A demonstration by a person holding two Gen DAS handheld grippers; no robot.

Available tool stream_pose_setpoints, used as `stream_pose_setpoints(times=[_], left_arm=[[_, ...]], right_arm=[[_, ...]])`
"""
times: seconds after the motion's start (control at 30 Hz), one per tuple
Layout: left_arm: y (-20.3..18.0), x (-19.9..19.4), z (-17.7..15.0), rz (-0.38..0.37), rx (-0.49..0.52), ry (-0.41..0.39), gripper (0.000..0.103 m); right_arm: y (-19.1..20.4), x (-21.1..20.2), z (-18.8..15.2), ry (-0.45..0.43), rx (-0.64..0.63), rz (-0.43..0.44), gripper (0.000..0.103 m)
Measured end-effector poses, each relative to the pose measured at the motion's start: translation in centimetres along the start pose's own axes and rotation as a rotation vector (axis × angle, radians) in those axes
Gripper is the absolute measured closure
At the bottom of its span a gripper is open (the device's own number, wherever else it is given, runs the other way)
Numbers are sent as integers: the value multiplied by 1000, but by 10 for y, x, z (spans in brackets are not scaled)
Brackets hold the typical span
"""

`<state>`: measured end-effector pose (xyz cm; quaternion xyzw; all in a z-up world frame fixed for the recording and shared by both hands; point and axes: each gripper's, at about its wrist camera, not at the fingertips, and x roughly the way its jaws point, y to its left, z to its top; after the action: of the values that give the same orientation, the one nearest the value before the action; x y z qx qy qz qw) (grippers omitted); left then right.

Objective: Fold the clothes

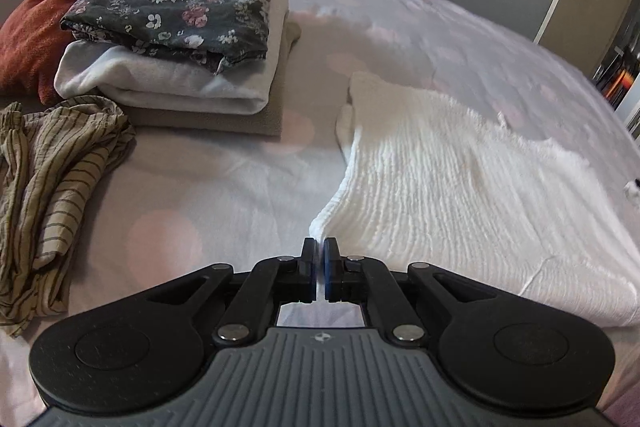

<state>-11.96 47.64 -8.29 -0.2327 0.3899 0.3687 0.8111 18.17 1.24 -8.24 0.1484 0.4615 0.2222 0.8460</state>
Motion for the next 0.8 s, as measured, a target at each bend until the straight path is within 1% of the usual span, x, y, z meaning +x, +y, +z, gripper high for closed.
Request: stream_pose_setpoints(times=[0.03, 0.07, 0.2, 0.27, 0.3, 0.37, 0.43, 0.5, 0.57, 0.6, 0.63, 0.67, 0.7, 0.73, 0.77, 0.8], left_arm=[[-2, 4, -1, 30, 19, 23, 101], [-3, 9, -2, 44, 28, 45, 101], [-5, 27, -7, 51, 53, 122, 101], [-9, 33, -9, 52, 74, 161, 101], [-10, 35, -10, 52, 78, 172, 101], [-9, 35, -11, 52, 73, 174, 99], [-5, 28, -10, 63, 46, 146, 98], [2, 16, -8, 65, 4, 89, 98], [8, 3, -6, 41, -39, 21, 98], [10, -3, -5, 7, -53, -11, 98], [9, -6, -4, -26, -51, -33, 98], [4, -7, -4, -51, -31, -47, 98], [0, -8, -3, -76, -11, -62, 98], [-7, -9, -2, -93, 16, -72, 98], [-16, -7, -3, -96, 57, -74, 98], [-26, -5, -3, -99, 99, -77, 98]], right_arm=[[4, 3, 0, 10, -25, -35, 103], [6, 8, 0, 25, -46, -60, 103], [19, 23, 0, 70, -133, -144, 103], [24, 27, -1, 95, -167, -151, 102], [25, 29, -2, 108, -177, -149, 98], [22, 29, -1, 116, -157, -136, 97], [17, 24, 0, 99, -107, -100, 92], [15, 18, -1, 79, -87, -70, 90], [17, 14, -3, 63, -106, -56, 90], [19, 12, -4, 56, -120, -54, 89], [24, 13, -4, 56, -135, -57, 88], [30, 13, -4, 56, -150, -58, 84], [35, 12, -4, 52, -163, -55, 77], [40, 12, -5, 48, -172, -46, 73], [43, 12, -5, 49, -164, -10, 69], [47, 13, -6, 51, -156, 24, 69]])
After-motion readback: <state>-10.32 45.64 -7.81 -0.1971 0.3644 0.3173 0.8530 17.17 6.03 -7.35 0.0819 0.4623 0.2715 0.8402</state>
